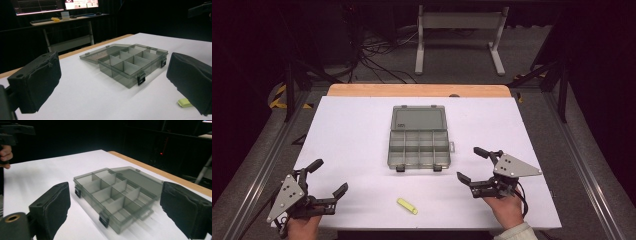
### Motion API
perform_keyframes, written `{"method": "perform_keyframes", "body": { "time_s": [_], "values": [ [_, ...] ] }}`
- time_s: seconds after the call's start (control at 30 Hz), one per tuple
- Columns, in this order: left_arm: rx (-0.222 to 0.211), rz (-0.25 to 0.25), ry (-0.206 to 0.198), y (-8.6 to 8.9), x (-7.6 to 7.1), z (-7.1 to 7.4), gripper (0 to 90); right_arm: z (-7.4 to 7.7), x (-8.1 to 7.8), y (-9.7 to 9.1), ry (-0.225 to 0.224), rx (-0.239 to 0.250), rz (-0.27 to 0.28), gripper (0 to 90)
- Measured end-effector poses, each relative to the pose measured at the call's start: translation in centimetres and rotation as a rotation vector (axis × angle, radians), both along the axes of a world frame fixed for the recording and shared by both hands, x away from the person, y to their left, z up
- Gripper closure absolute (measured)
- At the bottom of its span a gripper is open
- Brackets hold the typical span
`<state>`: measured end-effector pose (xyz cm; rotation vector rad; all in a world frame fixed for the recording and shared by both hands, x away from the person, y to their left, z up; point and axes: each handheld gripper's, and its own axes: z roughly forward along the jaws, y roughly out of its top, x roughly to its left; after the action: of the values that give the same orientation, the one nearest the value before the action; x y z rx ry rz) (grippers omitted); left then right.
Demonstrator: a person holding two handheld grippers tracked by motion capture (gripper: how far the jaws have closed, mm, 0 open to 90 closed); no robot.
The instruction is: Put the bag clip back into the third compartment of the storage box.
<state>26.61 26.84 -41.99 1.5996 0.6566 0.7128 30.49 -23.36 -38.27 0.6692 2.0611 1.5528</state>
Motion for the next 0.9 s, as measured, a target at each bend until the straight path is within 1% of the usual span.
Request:
{"method": "perform_keyframes", "body": {
  "time_s": [0.1,0.17,0.2,0.33,0.37,0.5,0.57,0.6,0.77,0.83,0.9],
  "values": [
    [0.005,0.000,0.004,0.2,0.0,0.0,0.2,0.5,0.5,1.4,0.009,-0.009,0.040,11.3],
    [-0.004,0.004,0.005,0.3,0.0,0.0,0.2,0.7,0.8,2.1,0.016,-0.013,0.064,11.8],
    [-0.002,0.003,0.003,0.3,0.0,0.0,0.2,0.8,0.9,2.4,0.024,-0.015,0.073,12.0],
    [-0.002,0.002,0.004,0.3,0.0,0.0,0.2,1.2,1.4,4.1,0.030,-0.034,0.112,13.4],
    [-0.002,0.001,0.000,0.3,0.0,0.0,0.2,1.2,1.4,4.1,0.030,-0.034,0.112,13.4],
    [-0.002,0.003,0.001,0.4,0.0,0.0,0.2,1.7,1.7,5.7,0.035,-0.053,0.148,13.5],
    [-0.002,0.008,0.002,0.5,0.0,0.0,0.2,1.9,1.8,6.2,0.037,-0.055,0.159,13.6],
    [-0.013,0.009,0.001,0.5,0.0,0.0,0.2,2.0,1.9,6.5,0.036,-0.060,0.168,13.6],
    [-0.017,0.010,0.005,0.6,0.1,0.0,0.2,2.5,2.1,8.3,0.037,-0.077,0.213,13.6],
    [-0.016,0.009,0.004,0.5,0.1,0.0,0.2,2.5,2.1,8.5,0.033,-0.082,0.219,13.7],
    [-0.012,0.009,0.003,0.5,0.1,-0.1,0.2,2.6,2.3,9.0,0.046,-0.090,0.229,13.7]
  ]
}}
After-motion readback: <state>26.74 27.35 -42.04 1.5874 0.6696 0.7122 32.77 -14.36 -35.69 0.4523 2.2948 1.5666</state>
